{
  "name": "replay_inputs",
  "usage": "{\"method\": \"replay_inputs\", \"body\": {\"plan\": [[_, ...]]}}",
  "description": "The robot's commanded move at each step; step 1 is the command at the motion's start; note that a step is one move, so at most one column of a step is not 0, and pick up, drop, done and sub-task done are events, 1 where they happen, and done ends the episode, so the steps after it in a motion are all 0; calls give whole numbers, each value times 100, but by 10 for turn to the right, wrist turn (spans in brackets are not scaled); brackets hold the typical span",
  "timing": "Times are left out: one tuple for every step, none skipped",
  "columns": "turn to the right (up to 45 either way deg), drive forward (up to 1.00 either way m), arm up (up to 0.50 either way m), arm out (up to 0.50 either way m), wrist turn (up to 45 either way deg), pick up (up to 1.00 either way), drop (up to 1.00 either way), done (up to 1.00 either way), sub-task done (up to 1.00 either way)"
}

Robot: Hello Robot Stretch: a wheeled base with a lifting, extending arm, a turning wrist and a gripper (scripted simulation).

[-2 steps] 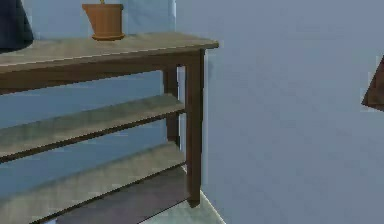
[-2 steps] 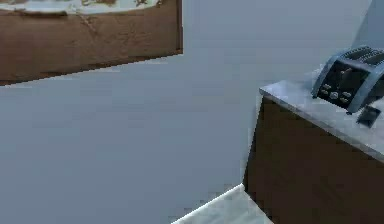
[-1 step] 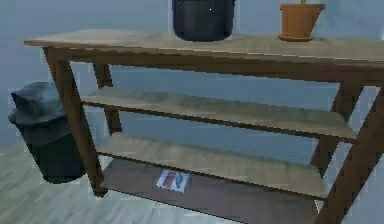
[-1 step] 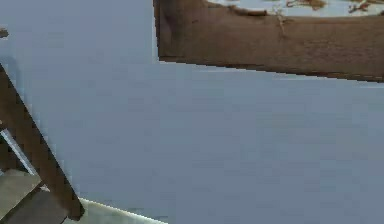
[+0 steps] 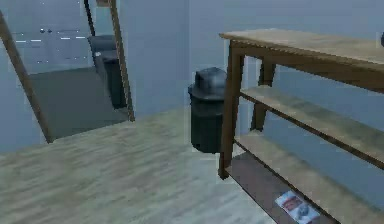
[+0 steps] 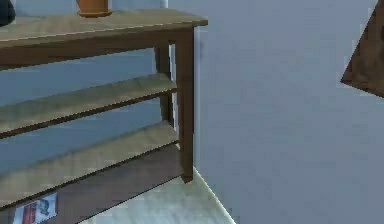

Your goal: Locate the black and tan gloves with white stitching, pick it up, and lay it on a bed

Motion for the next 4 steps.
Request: {"method": "replay_inputs", "body": {"plan": [[-300,0,0,0,0,0,0,0,0],[0,100,0,0,0,0,0,0,0],[-30,0,0,0,0,0,0,0,0],[0,100,0,0,0,0,0,0,0]]}}
